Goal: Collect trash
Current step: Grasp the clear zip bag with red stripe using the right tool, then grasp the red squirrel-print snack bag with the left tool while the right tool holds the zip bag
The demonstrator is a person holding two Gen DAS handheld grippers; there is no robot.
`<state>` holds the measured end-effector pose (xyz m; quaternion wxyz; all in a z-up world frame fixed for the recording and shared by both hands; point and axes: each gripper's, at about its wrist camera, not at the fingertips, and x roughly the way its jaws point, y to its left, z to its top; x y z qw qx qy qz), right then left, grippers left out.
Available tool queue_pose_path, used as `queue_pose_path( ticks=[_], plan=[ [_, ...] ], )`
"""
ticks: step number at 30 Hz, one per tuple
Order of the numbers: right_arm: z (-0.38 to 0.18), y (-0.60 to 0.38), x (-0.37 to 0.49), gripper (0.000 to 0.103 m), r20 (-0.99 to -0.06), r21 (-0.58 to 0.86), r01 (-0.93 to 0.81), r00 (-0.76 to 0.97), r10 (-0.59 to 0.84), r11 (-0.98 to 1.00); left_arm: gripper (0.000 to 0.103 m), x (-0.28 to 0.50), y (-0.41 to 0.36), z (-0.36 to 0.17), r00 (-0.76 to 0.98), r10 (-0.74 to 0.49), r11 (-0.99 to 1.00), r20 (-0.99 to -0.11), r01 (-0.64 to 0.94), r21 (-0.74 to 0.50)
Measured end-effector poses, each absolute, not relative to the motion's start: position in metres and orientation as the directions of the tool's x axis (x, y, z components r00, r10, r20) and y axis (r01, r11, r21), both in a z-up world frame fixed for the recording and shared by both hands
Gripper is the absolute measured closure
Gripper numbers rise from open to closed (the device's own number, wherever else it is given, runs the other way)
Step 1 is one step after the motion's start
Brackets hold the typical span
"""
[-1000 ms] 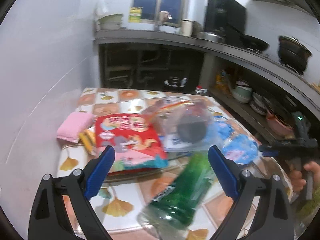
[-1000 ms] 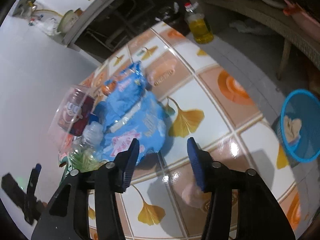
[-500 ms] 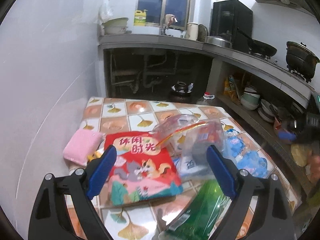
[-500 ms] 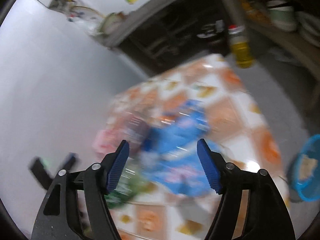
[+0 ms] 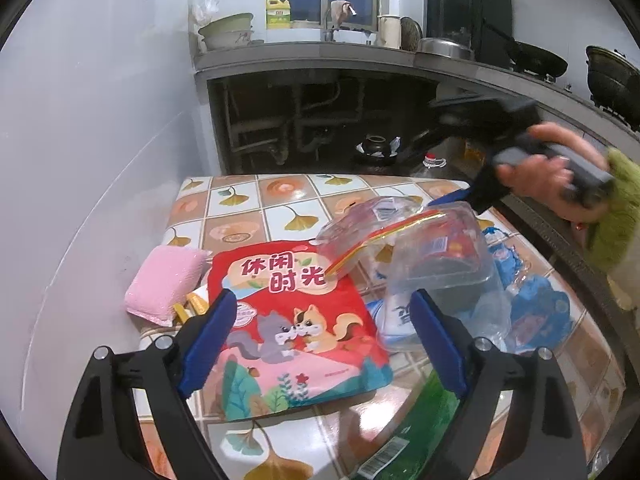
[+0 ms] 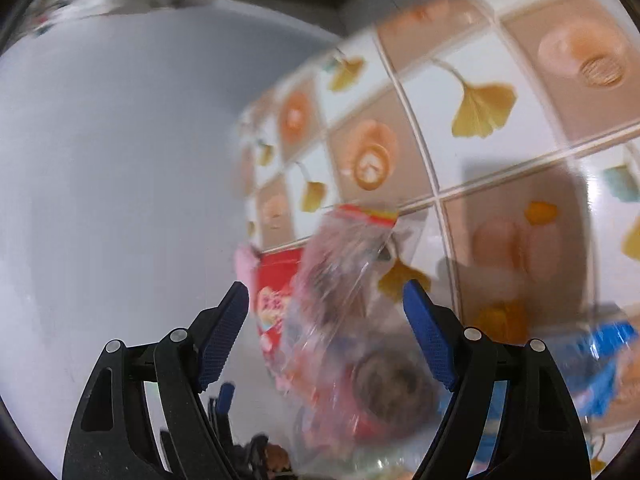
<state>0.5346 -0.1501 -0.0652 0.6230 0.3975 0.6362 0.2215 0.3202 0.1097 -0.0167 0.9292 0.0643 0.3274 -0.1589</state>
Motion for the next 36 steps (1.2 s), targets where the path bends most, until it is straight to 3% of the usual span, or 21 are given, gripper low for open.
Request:
queue_pose_path(
  ticks=[6,9,11,17,25,36],
  plan=[
    [-0.098,-0.126,0.547,0.029,-0.595,0.775,0.273,0.015,0.803,0.569,0.017,0.31,0.117,-0.021,0.733,-0.236,0.945,-0.638,0.326,0.025],
    [-0.107,-0.117,0.547,0.051,-0.574,0.782,0.286,-0.017,0.819,0.554,0.017,0.306,0.121,-0.022,0.732,-0.228,0.947,-0.642,0.32,0.029],
    [-0.109,-0.114,0.546,0.072,-0.552,0.794,0.293,-0.021,0.834,0.533,0.017,0.303,0.123,-0.023,0.733,-0.221,0.948,-0.643,0.316,0.035],
    [-0.104,-0.111,0.54,0.094,-0.445,0.855,0.307,0.023,0.895,0.417,0.017,0.293,0.131,-0.025,0.738,-0.208,0.952,-0.642,0.303,0.04],
    [-0.075,-0.129,0.527,0.099,-0.293,0.927,0.284,0.132,0.947,0.247,0.017,0.28,0.139,-0.029,0.758,-0.182,0.947,-0.626,0.307,0.095],
    [-0.015,-0.206,0.472,0.099,-0.078,0.991,0.124,0.296,0.952,0.042,0.021,0.269,0.138,-0.047,0.773,-0.087,0.902,-0.629,0.33,0.28]
  ],
)
